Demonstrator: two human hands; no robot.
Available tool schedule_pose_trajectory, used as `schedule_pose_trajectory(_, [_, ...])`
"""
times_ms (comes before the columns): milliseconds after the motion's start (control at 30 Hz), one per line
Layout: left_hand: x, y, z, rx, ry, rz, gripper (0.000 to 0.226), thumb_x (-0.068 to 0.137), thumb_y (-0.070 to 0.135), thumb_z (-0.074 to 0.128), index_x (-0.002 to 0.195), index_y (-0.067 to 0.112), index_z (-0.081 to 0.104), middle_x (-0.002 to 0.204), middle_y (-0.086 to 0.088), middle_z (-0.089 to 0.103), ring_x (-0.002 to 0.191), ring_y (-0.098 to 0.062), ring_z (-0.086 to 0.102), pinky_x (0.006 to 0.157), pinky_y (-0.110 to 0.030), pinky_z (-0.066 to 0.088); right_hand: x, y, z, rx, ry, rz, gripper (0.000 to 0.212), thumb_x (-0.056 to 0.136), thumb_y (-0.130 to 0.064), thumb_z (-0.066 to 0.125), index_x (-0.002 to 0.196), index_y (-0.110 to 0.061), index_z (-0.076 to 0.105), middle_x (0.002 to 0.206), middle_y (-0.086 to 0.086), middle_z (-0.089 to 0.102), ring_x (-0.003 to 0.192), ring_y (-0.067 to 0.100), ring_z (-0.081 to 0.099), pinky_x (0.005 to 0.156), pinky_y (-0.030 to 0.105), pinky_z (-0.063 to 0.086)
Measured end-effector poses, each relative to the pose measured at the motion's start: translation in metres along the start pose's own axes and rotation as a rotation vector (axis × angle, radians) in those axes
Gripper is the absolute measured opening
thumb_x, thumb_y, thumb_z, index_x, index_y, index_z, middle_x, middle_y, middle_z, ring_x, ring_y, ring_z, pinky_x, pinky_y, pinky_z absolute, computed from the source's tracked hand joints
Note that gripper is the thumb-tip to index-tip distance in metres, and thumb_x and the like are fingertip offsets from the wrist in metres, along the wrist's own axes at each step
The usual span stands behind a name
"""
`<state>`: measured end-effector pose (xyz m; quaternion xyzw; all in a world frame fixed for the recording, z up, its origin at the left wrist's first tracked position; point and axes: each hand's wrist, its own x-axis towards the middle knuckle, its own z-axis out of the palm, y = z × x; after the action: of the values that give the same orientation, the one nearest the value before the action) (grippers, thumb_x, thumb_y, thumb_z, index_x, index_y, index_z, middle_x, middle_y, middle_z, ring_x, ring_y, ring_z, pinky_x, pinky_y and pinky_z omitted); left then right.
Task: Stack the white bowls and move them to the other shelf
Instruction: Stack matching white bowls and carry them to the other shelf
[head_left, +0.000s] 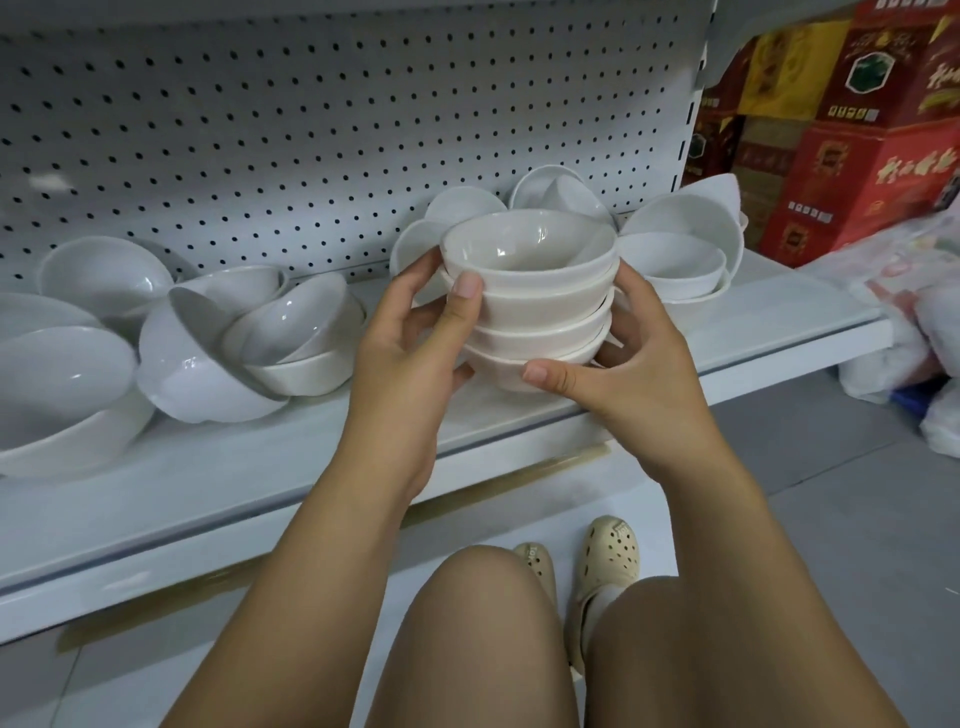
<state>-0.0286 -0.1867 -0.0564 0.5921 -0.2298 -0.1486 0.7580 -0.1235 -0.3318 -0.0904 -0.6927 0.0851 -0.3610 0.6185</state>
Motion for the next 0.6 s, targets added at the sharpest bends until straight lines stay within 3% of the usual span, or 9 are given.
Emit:
schedule_pose_trajectory(167, [-0.031,0.02,-0.008,0.006,-0.025,0.088,0.058,0.082,0.048,0.077,0.137,0.041,0.059,0.13,0.0,0.067,0.117,-0.009,0.067,0.099,-0.047,0.056,-0.019,-0.037,-0.006,-0.04,-0.039,-0.022,0.105,0.06,-0.014,0.093,0.15,-0.034,0.043,0.134,-0.003,0.067,0.122,0.015,0.066,0.103,0.043,0.055])
schedule_pose_trajectory(400, [-0.098,0.051,-0.007,-0.01,-0.162,0.156,0.058,0.074,0.049,0.079,0.13,0.046,0.064,0.126,-0.003,0.067,0.108,-0.004,0.07,0.087,-0.039,0.062,-0.101,-0.094,-0.014,-0.075,0.052,-0.025,0.105,0.057,-0.019,0.098,0.146,-0.041,0.045,0.131,-0.001,0.069,0.116,0.02,0.07,0.093,0.045,0.06])
schedule_pose_trajectory(600, [-0.152,0.063,0.001,-0.045,-0.33,0.126,0.052,0.075,0.055,0.084,0.123,0.052,0.066,0.126,-0.001,0.069,0.111,-0.008,0.07,0.086,-0.042,0.062,-0.186,-0.143,-0.019,-0.129,0.212,-0.067,0.094,0.061,-0.003,0.089,0.14,-0.033,0.048,0.126,-0.005,0.072,0.115,0.012,0.069,0.089,0.027,0.059])
